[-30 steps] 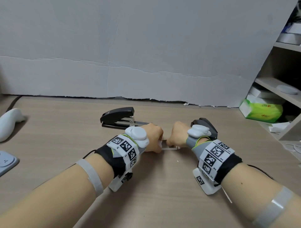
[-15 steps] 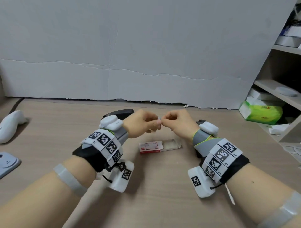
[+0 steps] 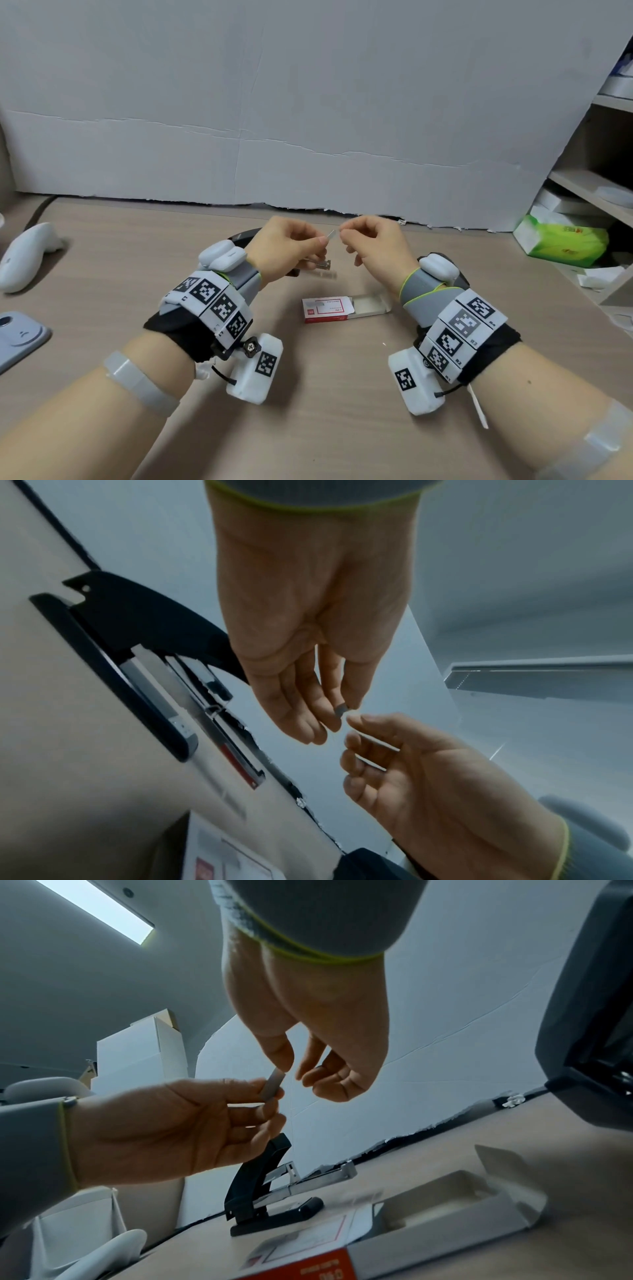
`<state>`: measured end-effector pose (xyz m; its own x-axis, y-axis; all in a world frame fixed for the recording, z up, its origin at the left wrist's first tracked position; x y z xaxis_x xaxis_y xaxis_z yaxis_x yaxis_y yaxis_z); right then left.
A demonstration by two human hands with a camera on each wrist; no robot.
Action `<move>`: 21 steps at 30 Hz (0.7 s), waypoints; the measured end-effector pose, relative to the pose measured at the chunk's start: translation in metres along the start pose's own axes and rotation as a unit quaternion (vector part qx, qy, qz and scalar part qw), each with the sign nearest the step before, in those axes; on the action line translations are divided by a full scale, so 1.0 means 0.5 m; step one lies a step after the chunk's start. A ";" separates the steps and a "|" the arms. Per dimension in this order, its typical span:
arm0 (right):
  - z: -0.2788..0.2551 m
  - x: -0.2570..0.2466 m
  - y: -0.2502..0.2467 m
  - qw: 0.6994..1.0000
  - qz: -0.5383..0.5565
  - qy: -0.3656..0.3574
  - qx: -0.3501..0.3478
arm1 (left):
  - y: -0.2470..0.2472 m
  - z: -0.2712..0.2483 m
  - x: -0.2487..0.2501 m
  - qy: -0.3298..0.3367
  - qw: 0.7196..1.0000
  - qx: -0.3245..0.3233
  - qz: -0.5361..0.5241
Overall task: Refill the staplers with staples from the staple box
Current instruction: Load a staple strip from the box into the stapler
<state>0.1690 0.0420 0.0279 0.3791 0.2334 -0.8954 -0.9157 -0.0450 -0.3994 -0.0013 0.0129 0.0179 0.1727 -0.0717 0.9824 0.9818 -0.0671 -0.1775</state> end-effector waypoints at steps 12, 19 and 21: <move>0.025 -0.031 0.032 0.990 -0.087 -0.058 -0.097 | -0.052 0.023 0.024 0.085 0.964 -0.019 0.252; 0.067 -0.007 0.052 0.960 -0.253 -0.032 -0.113 | -0.132 0.041 0.031 0.113 0.956 0.134 0.235; 0.078 0.003 0.066 0.949 -0.290 -0.024 -0.120 | -0.158 0.053 0.010 0.068 0.954 0.122 0.265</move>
<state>0.1342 0.0788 0.0211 0.7982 0.3303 -0.5038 -0.4961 -0.1140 -0.8607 -0.0759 0.0443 0.0384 0.6537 -0.1606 0.7395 0.7520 0.2469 -0.6112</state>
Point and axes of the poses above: each hand's wrist, its own z-axis towards the middle knuckle, its own y-axis out of the palm, x = y × z, the point moved 3 cm from there along z, towards the middle knuckle, and after that the axes turned 4 degrees about -z, right-handed, at the moved point
